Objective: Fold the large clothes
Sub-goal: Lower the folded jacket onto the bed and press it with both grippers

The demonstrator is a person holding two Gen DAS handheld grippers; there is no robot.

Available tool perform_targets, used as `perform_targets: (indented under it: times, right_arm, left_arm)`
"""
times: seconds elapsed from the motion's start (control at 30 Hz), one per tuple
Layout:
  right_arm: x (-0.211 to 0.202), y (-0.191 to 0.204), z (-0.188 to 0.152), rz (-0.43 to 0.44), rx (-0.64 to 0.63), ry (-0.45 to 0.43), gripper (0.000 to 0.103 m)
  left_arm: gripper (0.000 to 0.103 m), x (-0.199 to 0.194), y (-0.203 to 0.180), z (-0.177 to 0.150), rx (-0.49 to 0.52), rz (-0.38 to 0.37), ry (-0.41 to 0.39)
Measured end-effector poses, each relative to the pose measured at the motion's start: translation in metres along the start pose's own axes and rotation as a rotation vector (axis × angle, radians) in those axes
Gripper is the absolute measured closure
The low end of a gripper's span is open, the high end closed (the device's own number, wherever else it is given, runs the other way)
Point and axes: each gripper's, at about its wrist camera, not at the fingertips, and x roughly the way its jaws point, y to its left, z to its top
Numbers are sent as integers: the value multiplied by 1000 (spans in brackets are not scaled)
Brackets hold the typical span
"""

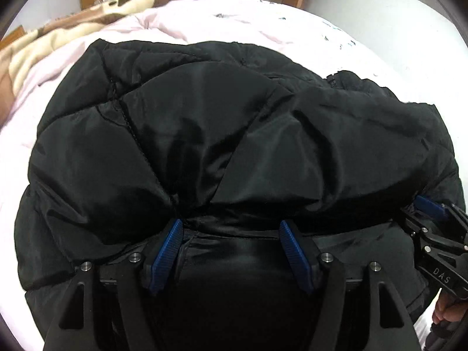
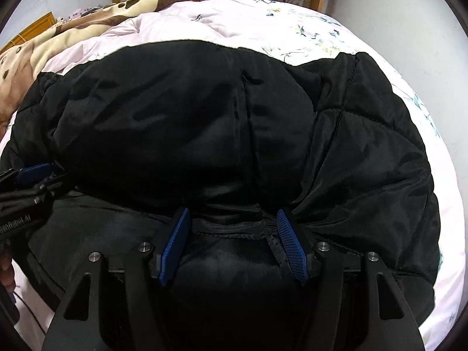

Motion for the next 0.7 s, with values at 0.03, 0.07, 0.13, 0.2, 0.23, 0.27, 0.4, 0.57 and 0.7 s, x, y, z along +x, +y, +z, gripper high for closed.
perform_targets:
  times: [0.03,0.07,0.13,0.2,0.23,0.27,0.4,0.57,0.7]
  right_arm:
    - [0,1,0,0,-4,2,41]
    - [-2,1,0,0,-6,5,41]
    - [-5,0,2,8,-10,26,41]
    - [-21,-8,12,52,-8,32,42]
    - [-34,-15,17,72,5,8,42]
    - [-47,-22,18,64,15,-34,42]
    - [-75,-50,16,-6,24,-95,42]
    - [-27,-67,4,-10,39,12,42]
    - [-3,-66,-3,-6,66,19,42]
  left_arm:
    - [35,0,-1,1,11,6,3]
    - [35,-1,-3,0,25,16,1]
    - [35,-12,0,5,0,-2,2]
    - [35,-28,8,10,-22,-43,-6]
    - [36,-40,14,11,-30,-53,-25]
    - [36,-50,19,12,-28,-33,-52]
    - [36,-75,44,8,-15,106,-156]
    - [35,-29,59,-7,11,136,-55]
    - [35,-12,72,-9,-48,88,-19]
